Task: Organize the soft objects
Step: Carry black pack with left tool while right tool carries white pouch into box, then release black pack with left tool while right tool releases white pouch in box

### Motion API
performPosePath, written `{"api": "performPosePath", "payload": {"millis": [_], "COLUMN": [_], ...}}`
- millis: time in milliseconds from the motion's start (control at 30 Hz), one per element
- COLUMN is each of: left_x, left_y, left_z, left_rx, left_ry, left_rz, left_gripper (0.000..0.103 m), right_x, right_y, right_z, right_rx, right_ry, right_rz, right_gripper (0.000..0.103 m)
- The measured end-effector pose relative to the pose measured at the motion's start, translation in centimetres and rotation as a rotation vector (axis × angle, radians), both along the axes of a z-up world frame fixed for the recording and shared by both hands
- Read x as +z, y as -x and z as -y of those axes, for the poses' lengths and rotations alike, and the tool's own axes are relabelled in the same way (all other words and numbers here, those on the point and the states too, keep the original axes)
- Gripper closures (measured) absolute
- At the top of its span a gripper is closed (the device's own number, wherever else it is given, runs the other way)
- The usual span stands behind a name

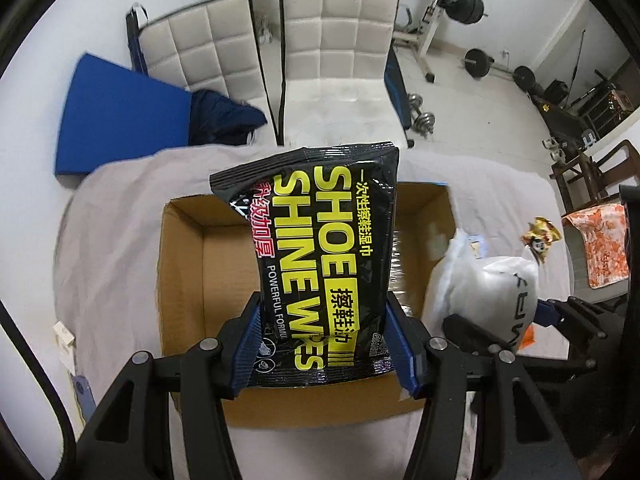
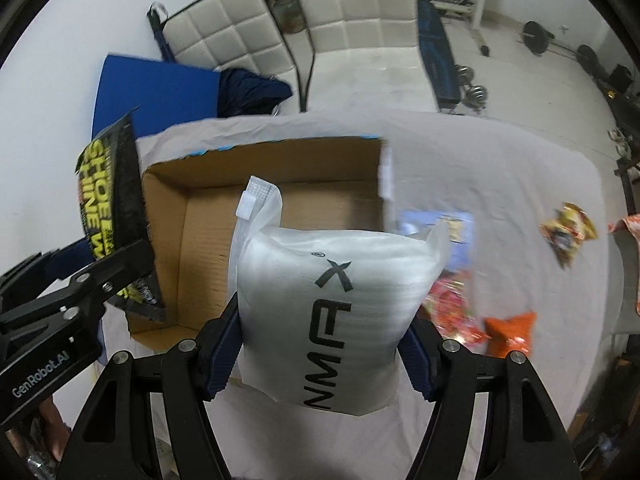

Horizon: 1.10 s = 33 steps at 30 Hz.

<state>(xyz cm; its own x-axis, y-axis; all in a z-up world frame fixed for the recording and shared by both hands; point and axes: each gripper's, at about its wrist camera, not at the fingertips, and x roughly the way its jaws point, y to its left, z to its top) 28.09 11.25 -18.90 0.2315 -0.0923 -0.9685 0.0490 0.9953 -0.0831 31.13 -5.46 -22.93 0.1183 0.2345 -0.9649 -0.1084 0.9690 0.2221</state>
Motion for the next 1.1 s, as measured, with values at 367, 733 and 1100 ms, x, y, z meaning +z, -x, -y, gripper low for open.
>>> {"api": "performPosePath", "payload": {"millis": [367,733,1100], "left_x": [-10.7,-15.6,-17.1], "left_y": [-5.7,-7.3,-9.1], "left_z": [-4.3,-3.6,-1.8], "left_rx": [0.037,0.01,-0.013], "left_ry": [0.136,0.142,0.184], "left_rz": [-0.254,-0.354,-0.412], "left_gripper": [0.049,0.049,0.048], "right_x": [-8.6,-13.2,-15.9], "right_y": [-4.9,-7.0,-7.0], "right_z": [-6.9,-7.9,-7.7], "right_rx": [0.081,0.106,0.113], "right_ry": [0.073,0.134,0.15], "right_rz": [-0.094,-0.145,-0.189], "right_gripper": [0.031,0.029,0.024]}}
